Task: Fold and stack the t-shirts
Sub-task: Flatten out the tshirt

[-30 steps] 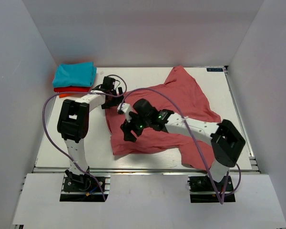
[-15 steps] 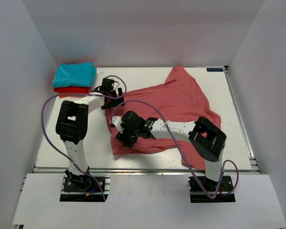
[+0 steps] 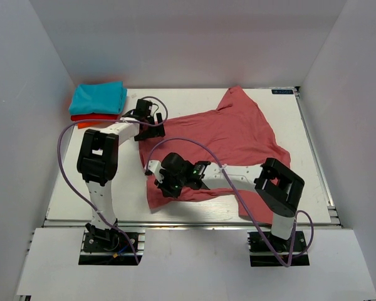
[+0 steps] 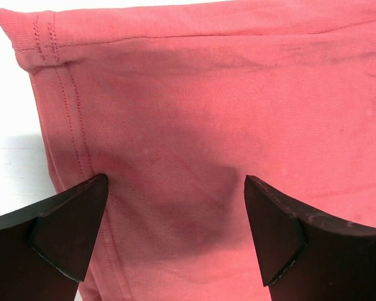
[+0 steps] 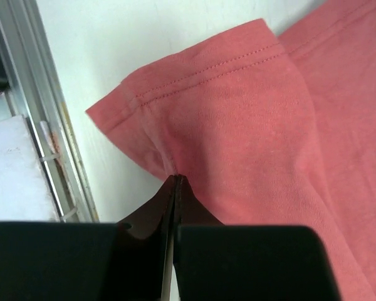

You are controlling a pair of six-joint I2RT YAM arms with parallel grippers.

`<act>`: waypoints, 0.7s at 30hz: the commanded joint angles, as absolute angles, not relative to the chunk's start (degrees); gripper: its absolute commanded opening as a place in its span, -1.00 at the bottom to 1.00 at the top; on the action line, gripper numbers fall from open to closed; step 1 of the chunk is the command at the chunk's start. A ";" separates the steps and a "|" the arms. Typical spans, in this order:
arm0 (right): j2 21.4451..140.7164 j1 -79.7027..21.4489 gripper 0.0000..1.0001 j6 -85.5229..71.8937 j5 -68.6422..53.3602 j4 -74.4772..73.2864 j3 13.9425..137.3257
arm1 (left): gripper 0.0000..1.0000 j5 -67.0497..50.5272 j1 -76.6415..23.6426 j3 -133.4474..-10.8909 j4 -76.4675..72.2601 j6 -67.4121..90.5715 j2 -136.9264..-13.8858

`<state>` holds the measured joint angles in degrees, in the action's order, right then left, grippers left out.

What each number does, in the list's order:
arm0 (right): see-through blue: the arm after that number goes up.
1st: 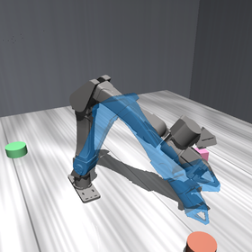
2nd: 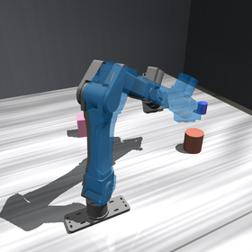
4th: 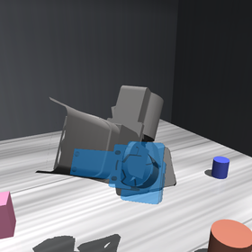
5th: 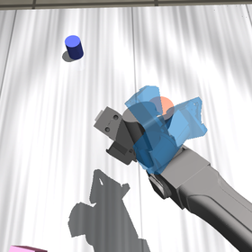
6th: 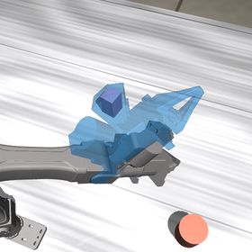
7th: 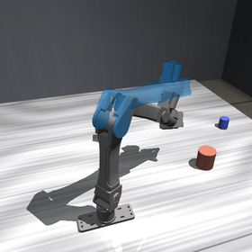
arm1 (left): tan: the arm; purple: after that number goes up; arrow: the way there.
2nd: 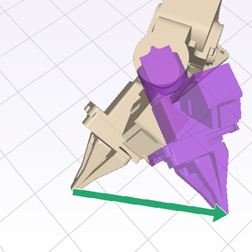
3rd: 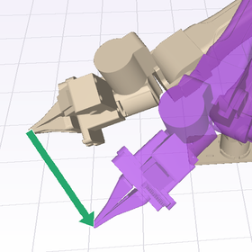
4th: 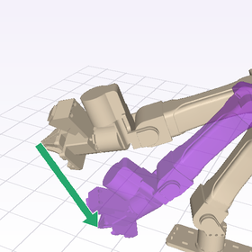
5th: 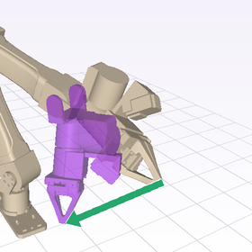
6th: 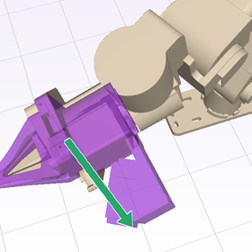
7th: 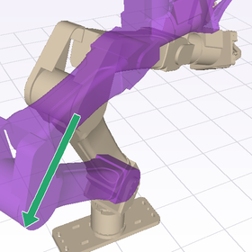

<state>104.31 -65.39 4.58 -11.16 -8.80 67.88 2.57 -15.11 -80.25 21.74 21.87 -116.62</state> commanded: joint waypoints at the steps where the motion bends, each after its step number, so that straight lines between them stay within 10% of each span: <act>1: 102.22 -66.18 -1.00 3.87 -13.53 -7.91 67.94 | 1.00 0.88 -14.85 -79.10 25.40 22.32 -120.06; 9: 97.29 -66.97 -1.00 0.44 -20.57 -7.21 63.46 | 1.00 2.46 -14.33 -83.06 24.79 20.65 -123.13; 21: 108.01 -66.53 -1.00 -5.18 11.64 -2.55 75.23 | 1.00 0.62 -14.33 -83.23 23.55 20.13 -123.13</act>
<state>106.72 -66.70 -2.81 -0.56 -5.52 70.89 3.38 -14.74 -84.84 20.91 19.97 -120.14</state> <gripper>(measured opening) 0.004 0.997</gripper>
